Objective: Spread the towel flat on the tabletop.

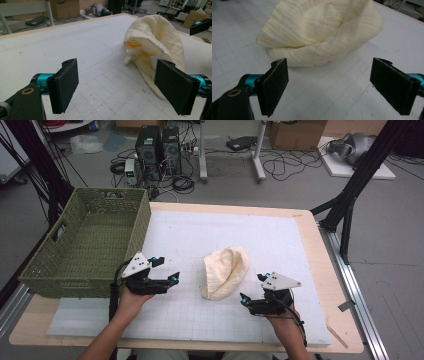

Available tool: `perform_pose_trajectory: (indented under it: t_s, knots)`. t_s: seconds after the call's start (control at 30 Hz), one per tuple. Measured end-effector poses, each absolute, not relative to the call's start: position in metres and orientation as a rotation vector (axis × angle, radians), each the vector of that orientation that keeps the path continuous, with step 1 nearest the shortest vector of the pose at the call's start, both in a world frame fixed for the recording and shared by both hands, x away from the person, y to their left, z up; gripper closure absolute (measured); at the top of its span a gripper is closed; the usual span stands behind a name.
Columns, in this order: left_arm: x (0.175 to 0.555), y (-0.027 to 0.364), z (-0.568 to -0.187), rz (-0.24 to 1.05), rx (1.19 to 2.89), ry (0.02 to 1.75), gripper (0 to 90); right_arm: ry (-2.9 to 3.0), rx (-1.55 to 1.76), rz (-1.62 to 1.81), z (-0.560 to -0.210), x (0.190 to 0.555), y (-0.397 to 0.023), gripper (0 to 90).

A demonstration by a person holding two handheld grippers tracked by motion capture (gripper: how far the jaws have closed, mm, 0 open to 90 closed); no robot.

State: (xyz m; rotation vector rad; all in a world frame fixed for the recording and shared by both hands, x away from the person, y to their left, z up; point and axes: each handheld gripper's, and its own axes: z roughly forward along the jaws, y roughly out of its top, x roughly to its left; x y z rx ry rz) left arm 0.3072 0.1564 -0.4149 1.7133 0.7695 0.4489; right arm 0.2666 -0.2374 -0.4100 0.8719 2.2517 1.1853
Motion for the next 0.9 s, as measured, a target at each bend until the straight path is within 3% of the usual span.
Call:
perform_pose_trajectory:
  t_s: [0.33, 0.67, 0.73, 0.9]
  knots:
    - [0.309, 0.156, -0.417, 0.44, 1.726, 0.768, 20.5, 2.337, 0.756, 1.276, -0.402, 0.282, -0.204, 31.9]
    - [0.31, 0.156, -0.419, 0.432, 1.729, 0.773, 22.0, 2.412, 0.724, 1.268, -0.409, 0.305, -0.155, 31.4]
    - [0.311, 0.156, -0.42, 0.429, 1.73, 0.78, 22.2, 2.425, 0.74, 1.233, -0.414, 0.31, -0.15, 39.0]
    - [0.312, 0.158, -0.422, 0.422, 1.728, 0.79, 22.7, 2.429, 0.742, 1.198, -0.419, 0.316, -0.146, 69.3]
